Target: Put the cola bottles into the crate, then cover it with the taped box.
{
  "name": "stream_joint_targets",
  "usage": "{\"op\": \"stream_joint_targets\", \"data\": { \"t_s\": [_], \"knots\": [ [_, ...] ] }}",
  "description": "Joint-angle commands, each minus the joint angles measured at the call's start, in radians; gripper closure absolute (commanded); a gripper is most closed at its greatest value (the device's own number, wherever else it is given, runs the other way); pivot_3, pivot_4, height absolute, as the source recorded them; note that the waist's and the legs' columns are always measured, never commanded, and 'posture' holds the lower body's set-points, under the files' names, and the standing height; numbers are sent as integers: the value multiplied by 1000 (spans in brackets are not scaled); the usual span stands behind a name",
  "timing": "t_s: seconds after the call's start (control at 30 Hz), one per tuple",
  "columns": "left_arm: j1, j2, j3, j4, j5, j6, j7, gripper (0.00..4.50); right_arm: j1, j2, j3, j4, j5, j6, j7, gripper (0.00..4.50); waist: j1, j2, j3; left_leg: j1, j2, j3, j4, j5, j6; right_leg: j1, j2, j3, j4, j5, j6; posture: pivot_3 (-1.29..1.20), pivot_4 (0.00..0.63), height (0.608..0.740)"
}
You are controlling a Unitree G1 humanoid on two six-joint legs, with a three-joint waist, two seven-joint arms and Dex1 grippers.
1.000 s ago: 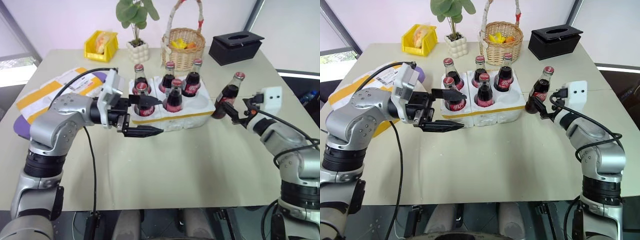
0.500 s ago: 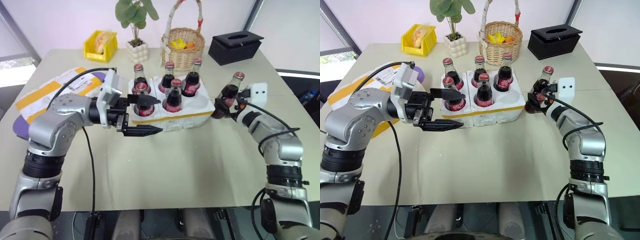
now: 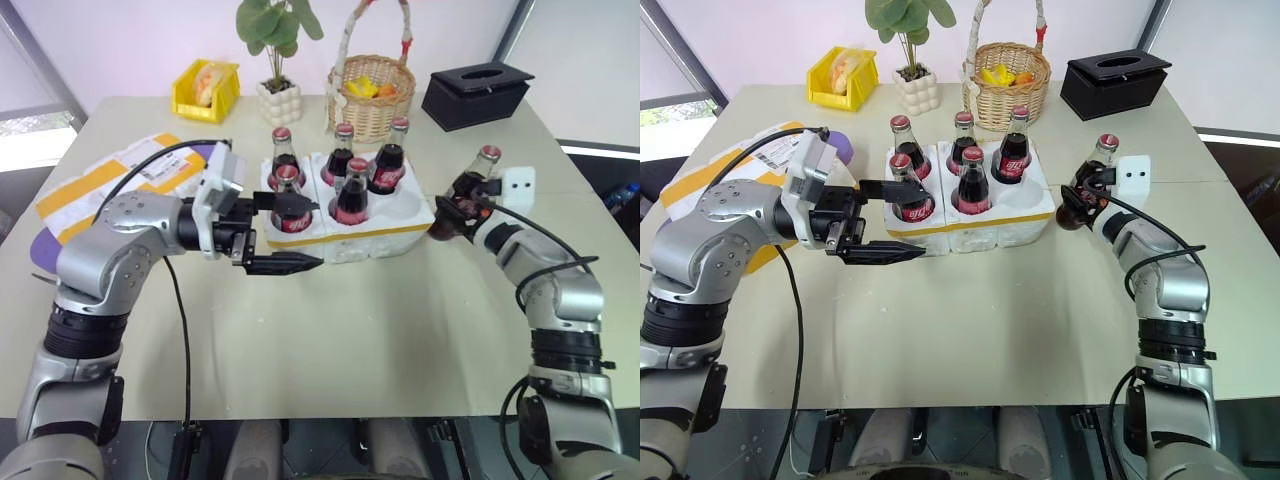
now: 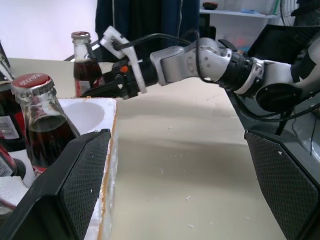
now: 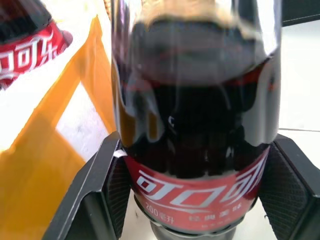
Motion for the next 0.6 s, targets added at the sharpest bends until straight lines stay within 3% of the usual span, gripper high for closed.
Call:
{"op": "stream_joint_targets", "data": {
  "t_s": [0.03, 0.27, 0.6],
  "knots": [
    [-10, 10, 22, -14, -6, -10, -4, 0, -32, -80, -80, -175, 31, 41, -3, 1717, -2, 1, 0, -1, 0, 0, 0, 0, 0, -1, 0, 0, 0, 0, 0, 0, 150, 740],
    [-15, 1, 13, -10, -4, -11, -4, 0, -154, -176, -126, -347, 153, 207, 25, 1717, -13, 3, 2, -1, 0, 0, -1, 0, 0, -3, 1, 1, 1, 0, 0, 0, 150, 740],
    [-20, -12, 7, -3, 4, -18, 0, 0, -293, -80, -41, -449, 267, 350, -35, 1717, -1, 3, 2, -2, 1, 0, 0, 0, 0, -3, 2, 1, 0, 0, 0, 0, 150, 740]
  ]
}}
